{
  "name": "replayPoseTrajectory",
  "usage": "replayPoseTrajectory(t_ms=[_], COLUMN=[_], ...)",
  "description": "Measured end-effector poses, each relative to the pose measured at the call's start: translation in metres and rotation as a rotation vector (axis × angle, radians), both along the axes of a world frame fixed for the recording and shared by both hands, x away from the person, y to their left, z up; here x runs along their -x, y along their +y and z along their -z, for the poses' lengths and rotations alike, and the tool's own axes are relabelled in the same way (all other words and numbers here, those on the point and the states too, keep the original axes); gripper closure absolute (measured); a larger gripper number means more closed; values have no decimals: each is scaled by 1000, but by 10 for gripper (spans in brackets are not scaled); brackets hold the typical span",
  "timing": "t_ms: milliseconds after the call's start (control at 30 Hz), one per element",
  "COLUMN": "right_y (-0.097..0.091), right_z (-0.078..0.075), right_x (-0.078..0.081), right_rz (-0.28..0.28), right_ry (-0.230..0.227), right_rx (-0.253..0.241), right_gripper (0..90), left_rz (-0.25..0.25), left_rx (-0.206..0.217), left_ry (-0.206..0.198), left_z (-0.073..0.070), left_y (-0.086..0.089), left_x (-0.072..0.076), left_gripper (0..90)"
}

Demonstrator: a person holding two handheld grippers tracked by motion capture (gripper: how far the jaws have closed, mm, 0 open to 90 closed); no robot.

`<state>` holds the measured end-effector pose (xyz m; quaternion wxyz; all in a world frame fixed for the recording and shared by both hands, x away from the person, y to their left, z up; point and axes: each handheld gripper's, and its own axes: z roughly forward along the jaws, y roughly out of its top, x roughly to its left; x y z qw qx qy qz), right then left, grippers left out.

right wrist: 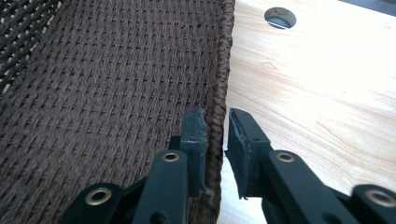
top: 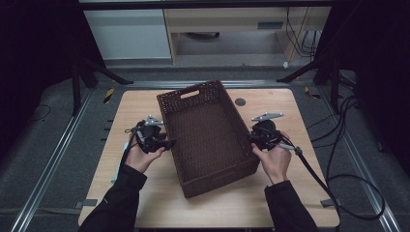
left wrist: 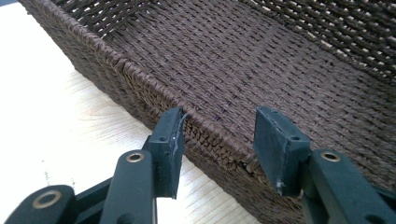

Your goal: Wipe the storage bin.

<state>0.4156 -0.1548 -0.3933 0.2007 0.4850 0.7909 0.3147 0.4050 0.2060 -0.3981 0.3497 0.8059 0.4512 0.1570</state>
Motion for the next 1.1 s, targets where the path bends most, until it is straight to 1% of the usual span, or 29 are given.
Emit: replayPoseTrajectory(t_ms=[100, 200, 267, 367, 400, 433, 533, 567, 600, 633, 800, 867, 900, 933, 1033, 1100], right_y=[-1, -2, -3, -4, -5, -5, -6, -7, -7, -7, -8, -9, -9, -9, -10, -11], right_z=[-1, 1, 3, 3, 4, 4, 4, 5, 5, 5, 4, 3, 4, 4, 5, 5], right_x=[5, 7, 6, 3, 2, 0, -4, -6, -7, -8, -2, 0, 1, 1, -2, -5], right_rz=[0, 4, 9, 19, 23, 27, 39, 44, 47, 49, 41, 43, 40, 48, 50, 53], right_ry=[15, 33, 38, 31, 29, 29, 23, 18, 13, 9, 8, 16, 16, 19, 23, 24], right_rx=[11, 29, 19, 22, 21, 19, 23, 25, 25, 28, 35, 42, 45, 48, 41, 42], right_gripper=[764, 807, 820, 826, 826, 827, 826, 824, 821, 816, 765, 772, 791, 811, 820, 820], left_rz=[-4, -4, 4, 32, 36, 34, 28, 28, 29, 31, 27, 29, 31, 33, 46, 46], left_rx=[-4, -3, -1, 4, 13, 19, 16, 13, 20, 26, 14, 8, 5, 8, 19, 24], left_ry=[-6, -5, -1, 8, 7, 0, -12, -6, 0, 7, -6, -8, -7, -6, -1, -7], left_z=[0, 0, -1, -4, -5, -6, -7, -6, -4, -3, -3, -4, -4, -4, -6, -9], left_y=[-1, -2, -2, -2, -2, -1, 0, 0, 0, 0, -3, -3, -3, -3, -2, 0], left_x=[3, 4, 5, 5, 5, 5, 2, 2, 1, 1, 3, 4, 4, 4, 5, 5], left_gripper=[535, 534, 532, 527, 527, 523, 502, 503, 505, 511, 520, 524, 523, 525, 525, 520])
